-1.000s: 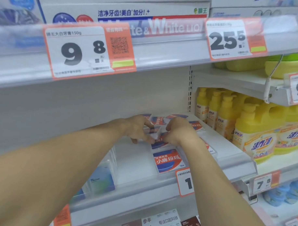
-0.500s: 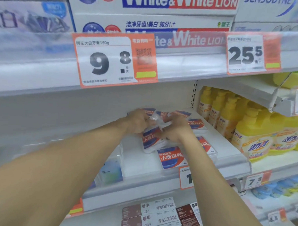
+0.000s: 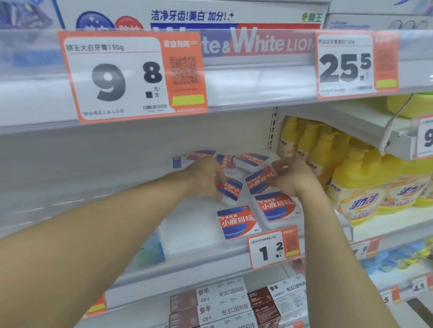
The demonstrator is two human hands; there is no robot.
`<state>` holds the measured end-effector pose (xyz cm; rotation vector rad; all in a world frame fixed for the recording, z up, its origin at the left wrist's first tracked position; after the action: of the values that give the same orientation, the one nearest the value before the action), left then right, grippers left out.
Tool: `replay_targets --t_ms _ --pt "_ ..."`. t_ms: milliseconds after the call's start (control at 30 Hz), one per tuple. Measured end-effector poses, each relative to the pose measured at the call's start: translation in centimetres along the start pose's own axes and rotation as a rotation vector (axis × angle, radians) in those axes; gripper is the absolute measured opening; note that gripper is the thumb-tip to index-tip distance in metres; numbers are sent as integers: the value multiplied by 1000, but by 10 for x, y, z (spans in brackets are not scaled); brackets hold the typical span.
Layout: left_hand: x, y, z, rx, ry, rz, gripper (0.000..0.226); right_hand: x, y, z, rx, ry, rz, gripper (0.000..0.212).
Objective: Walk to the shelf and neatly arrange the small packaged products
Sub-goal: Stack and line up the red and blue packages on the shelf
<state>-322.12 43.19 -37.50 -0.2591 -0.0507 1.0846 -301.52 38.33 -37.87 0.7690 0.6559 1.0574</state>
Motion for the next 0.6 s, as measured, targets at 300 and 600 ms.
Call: replay_targets --t_ms 300,600 --pt "2 -4 -6 -116 224 196 75 6 -7 1 -3 48 -40 51" --pt "10 -28 -18 -39 240 177 92 18 -26 2 191 75 -191 52"
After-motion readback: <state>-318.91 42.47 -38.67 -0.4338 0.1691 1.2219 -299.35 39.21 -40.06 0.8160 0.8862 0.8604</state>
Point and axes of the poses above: each hand's wrist, its own x-axis towards the middle knuckle, its own z-axis out of the back of the hand, y = z × x, the point moved 1 cm from there along x, towards the middle knuckle, and after that the axes turned 6 degrees about x, right-handed, at the moved point
